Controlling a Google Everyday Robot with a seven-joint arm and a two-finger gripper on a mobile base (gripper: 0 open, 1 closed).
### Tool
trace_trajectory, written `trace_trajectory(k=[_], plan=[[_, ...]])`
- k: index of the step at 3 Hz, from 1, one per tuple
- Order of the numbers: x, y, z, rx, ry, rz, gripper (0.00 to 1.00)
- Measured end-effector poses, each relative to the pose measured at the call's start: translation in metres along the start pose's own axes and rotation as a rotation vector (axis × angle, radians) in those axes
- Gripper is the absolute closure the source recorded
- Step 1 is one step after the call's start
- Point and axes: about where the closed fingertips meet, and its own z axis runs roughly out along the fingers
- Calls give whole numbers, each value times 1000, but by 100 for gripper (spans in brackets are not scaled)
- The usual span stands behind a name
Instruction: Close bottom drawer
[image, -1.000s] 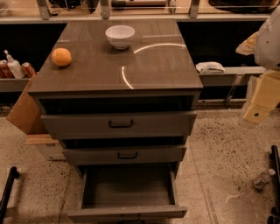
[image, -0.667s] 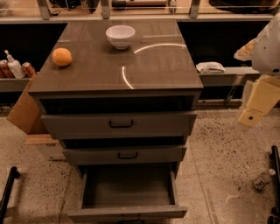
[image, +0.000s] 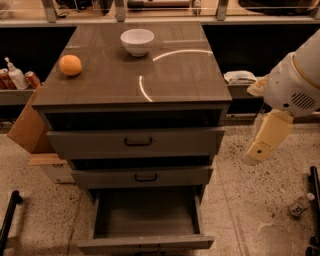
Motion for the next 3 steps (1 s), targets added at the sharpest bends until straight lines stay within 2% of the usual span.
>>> trace_trajectory(k=[1, 2, 3], plan=[[0, 0, 2, -4, -1, 0, 0], [12, 6, 41, -59, -23, 10, 0], [26, 18, 104, -145, -38, 17, 0]])
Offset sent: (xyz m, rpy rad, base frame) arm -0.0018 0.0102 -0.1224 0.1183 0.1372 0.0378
